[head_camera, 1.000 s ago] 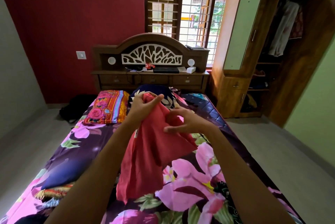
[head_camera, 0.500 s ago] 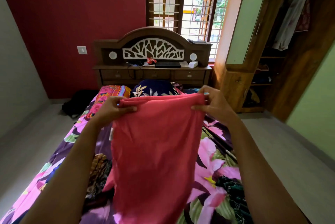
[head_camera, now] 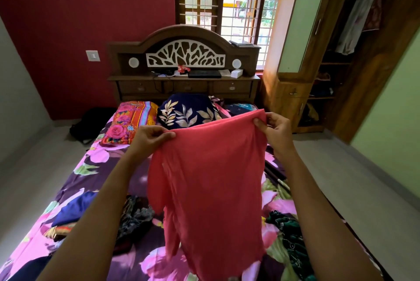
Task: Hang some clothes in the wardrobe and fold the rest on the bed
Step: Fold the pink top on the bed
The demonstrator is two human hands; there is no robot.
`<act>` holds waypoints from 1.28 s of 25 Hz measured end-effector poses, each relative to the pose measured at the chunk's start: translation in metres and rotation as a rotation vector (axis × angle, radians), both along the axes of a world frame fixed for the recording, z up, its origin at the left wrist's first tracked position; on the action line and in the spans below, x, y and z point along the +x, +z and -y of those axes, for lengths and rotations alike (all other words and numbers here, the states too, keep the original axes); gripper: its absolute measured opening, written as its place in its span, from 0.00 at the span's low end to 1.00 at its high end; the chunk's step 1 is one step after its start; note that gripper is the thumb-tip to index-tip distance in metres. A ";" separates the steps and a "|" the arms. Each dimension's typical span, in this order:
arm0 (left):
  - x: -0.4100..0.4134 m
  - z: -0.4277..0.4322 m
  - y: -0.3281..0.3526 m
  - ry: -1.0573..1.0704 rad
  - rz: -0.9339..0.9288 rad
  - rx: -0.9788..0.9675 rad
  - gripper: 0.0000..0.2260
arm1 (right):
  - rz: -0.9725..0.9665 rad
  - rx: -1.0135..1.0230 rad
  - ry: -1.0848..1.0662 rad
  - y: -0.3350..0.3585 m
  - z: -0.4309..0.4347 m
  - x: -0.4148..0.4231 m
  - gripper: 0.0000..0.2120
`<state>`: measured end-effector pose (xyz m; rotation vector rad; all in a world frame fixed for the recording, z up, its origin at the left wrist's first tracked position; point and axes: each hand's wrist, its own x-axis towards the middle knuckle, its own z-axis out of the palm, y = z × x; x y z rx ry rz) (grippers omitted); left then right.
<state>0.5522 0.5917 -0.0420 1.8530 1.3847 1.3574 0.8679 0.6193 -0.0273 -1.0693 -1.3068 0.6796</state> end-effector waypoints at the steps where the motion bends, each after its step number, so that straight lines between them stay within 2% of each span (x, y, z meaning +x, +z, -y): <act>1: 0.002 -0.001 -0.002 0.020 0.025 0.010 0.08 | -0.017 0.005 0.009 -0.001 0.002 0.000 0.07; 3: 0.002 -0.005 -0.007 0.048 0.079 -0.012 0.09 | -0.049 -0.010 0.044 -0.006 0.005 -0.001 0.05; 6: -0.008 -0.007 -0.011 -0.010 -0.013 -0.130 0.10 | -0.021 -0.054 0.079 -0.017 0.003 0.000 0.02; 9: -0.014 -0.006 -0.019 -0.098 -0.017 -0.284 0.07 | -0.003 -0.077 0.082 -0.028 0.002 0.000 0.03; 12: -0.012 -0.007 -0.033 -0.079 -0.119 -0.307 0.10 | 0.053 -0.109 0.098 -0.036 0.001 -0.005 0.05; 13: -0.011 -0.004 -0.034 -0.070 -0.101 -0.326 0.11 | 0.076 -0.146 0.109 -0.037 0.002 -0.006 0.06; 14: -0.012 0.000 -0.032 -0.094 -0.031 -0.363 0.11 | 0.067 -0.205 0.126 -0.037 0.002 -0.003 0.07; 16: -0.013 0.013 -0.022 -0.248 0.149 -0.453 0.10 | -0.110 -0.327 0.228 -0.028 0.007 0.003 0.08; 18: -0.011 0.025 -0.004 -0.399 0.358 -0.515 0.06 | -0.336 -0.354 0.320 -0.018 0.009 0.010 0.07; 20: -0.012 0.019 0.005 -0.422 0.476 -0.521 0.05 | -0.386 -0.354 0.328 -0.011 0.003 0.011 0.07; 21: -0.012 0.012 0.006 -0.380 0.454 -0.523 0.05 | -0.338 -0.353 0.305 -0.010 0.000 0.009 0.07; 22: -0.013 0.000 0.001 -0.293 0.367 -0.524 0.06 | -0.209 -0.353 0.241 -0.015 -0.010 0.008 0.07; 23: -0.013 -0.015 -0.008 -0.171 0.194 -0.525 0.07 | -0.002 -0.356 0.158 -0.023 -0.021 0.007 0.07; 25: -0.013 -0.048 -0.037 0.131 -0.280 -0.469 0.02 | 0.470 -0.391 0.030 -0.044 -0.047 0.003 0.08; 26: -0.010 -0.062 -0.051 0.265 -0.451 -0.420 0.04 | 0.570 -0.430 -0.001 -0.055 -0.059 -0.002 0.08; 27: -0.007 -0.074 -0.063 0.362 -0.487 -0.392 0.06 | 0.552 -0.476 -0.001 -0.064 -0.070 -0.008 0.08; 30: 0.008 -0.107 -0.062 0.440 -0.107 -0.318 0.06 | 0.072 -0.572 0.103 -0.072 -0.094 -0.028 0.04; 32: 0.013 -0.122 -0.046 0.451 0.025 -0.201 0.06 | -0.143 -0.465 0.125 -0.065 -0.108 -0.036 0.06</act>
